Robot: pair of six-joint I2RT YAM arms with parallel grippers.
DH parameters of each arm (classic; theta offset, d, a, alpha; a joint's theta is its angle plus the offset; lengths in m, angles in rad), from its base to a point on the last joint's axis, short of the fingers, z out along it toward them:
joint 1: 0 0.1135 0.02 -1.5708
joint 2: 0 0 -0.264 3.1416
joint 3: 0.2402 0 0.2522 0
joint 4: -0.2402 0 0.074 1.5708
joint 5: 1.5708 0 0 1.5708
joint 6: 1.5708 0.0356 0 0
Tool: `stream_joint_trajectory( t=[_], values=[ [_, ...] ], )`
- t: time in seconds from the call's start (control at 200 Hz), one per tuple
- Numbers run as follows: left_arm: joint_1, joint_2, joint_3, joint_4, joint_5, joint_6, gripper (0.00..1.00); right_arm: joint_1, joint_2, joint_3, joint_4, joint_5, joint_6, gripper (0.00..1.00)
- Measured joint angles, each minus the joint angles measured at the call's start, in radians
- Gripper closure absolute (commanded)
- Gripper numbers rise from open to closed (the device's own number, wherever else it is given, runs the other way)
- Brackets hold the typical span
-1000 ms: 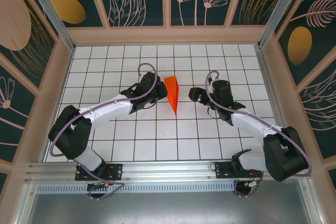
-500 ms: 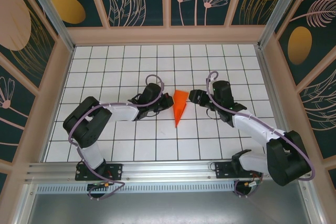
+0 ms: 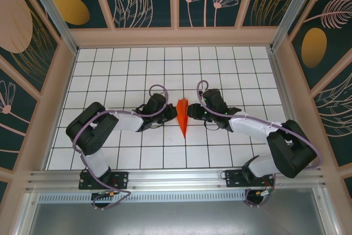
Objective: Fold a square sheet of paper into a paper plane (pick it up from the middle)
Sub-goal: Move a paper plane to the center of the table.
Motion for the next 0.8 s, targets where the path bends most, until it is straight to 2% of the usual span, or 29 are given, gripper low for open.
stream_joint_trajectory(
  t=[0.52,0.801],
  values=[
    [0.000,0.000,0.000,0.000,-0.002,0.000,1.00,0.038,0.123,0.059,-0.008,0.014,0.005,0.63],
    [0.000,0.000,0.000,-0.001,-0.005,0.000,1.00,0.038,0.155,0.067,-0.030,0.031,0.022,0.51]
  ],
)
